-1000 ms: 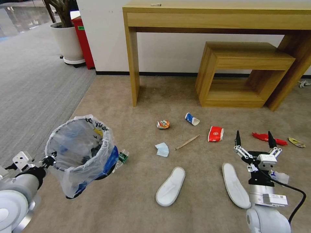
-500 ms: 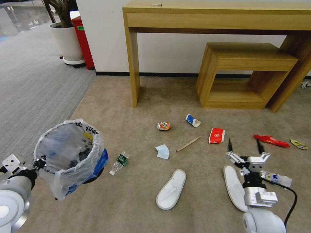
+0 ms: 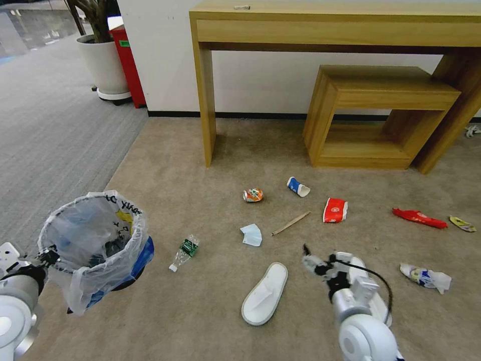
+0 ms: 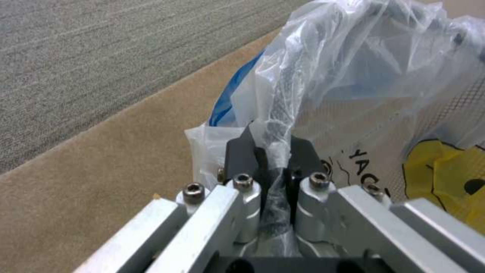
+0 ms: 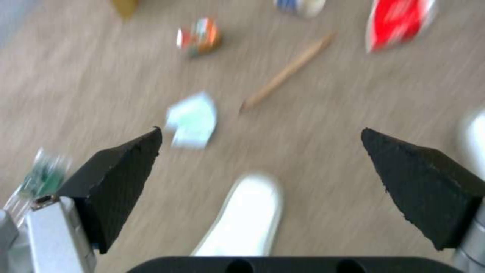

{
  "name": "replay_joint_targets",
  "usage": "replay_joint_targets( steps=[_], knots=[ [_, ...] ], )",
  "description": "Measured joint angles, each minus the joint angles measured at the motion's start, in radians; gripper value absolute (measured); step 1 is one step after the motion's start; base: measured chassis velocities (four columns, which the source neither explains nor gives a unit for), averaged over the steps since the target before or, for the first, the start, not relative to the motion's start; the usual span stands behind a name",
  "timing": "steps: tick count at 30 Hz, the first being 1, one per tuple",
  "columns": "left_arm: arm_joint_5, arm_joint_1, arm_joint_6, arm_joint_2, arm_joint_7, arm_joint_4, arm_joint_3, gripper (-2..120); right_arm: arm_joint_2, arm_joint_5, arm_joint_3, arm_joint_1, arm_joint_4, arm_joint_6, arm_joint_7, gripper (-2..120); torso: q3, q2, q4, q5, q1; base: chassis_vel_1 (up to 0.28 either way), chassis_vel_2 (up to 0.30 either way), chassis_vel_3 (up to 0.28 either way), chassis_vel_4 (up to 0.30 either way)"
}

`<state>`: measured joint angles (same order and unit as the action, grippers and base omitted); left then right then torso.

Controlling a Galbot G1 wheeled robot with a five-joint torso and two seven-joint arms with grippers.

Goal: Pick up the trash bin and place the garbage on the floor into it.

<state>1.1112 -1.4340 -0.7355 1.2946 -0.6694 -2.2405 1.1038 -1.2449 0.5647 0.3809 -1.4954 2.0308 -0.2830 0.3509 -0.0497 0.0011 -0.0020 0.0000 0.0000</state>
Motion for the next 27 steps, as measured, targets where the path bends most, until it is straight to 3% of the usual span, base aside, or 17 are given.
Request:
replay_joint_targets(
  steps=[2,6,8,13,18,21,27],
  knots=[
    [-0.001,0.001,0.000,0.002,-0.006,-0.006,-0.004,2,0.011,0.106,-0.076,0.037,0.004,-0.099,0.085,100,0.000,0.000,-0.0001,-0.0001,0.000,0.000,0.000,0.000,0.000],
    [-0.003,0.002,0.000,0.002,-0.008,-0.006,-0.006,2,0.008,0.197,-0.122,0.063,0.002,-0.158,0.140,100,0.000,0.000,0.0000,-0.0002,0.000,0.000,0.000,0.000,0.000],
    [-0.006,0.004,0.000,0.002,-0.010,-0.004,-0.006,2,-0.006,0.325,-0.174,0.100,-0.013,-0.240,0.219,100,0.000,0.000,0.0000,-0.0002,0.000,0.000,0.000,0.000,0.000],
    [-0.009,0.006,0.000,0.001,-0.011,0.008,-0.004,2,-0.040,0.478,-0.257,0.180,-0.085,-0.339,0.337,100,0.000,0.000,0.0000,-0.0001,0.000,0.000,0.000,0.000,0.000],
    [-0.013,0.009,0.000,0.001,-0.011,0.018,-0.005,2,-0.060,0.544,-0.303,0.245,-0.149,-0.376,0.401,100,0.000,0.000,0.0001,-0.0002,0.000,0.000,0.000,0.000,0.000],
    [-0.014,0.016,0.000,-0.004,-0.010,0.035,-0.006,2,-0.088,0.699,-0.341,0.316,-0.204,-0.427,0.506,100,0.000,0.000,0.0001,-0.0001,0.000,0.000,0.000,0.000,0.000],
    [-0.022,0.036,0.000,-0.004,-0.007,0.060,-0.026,2,-0.125,0.715,-0.358,0.361,-0.315,-0.431,0.533,100,0.000,0.000,0.0001,-0.0001,0.000,0.000,0.000,0.000,0.000]
  ],
)
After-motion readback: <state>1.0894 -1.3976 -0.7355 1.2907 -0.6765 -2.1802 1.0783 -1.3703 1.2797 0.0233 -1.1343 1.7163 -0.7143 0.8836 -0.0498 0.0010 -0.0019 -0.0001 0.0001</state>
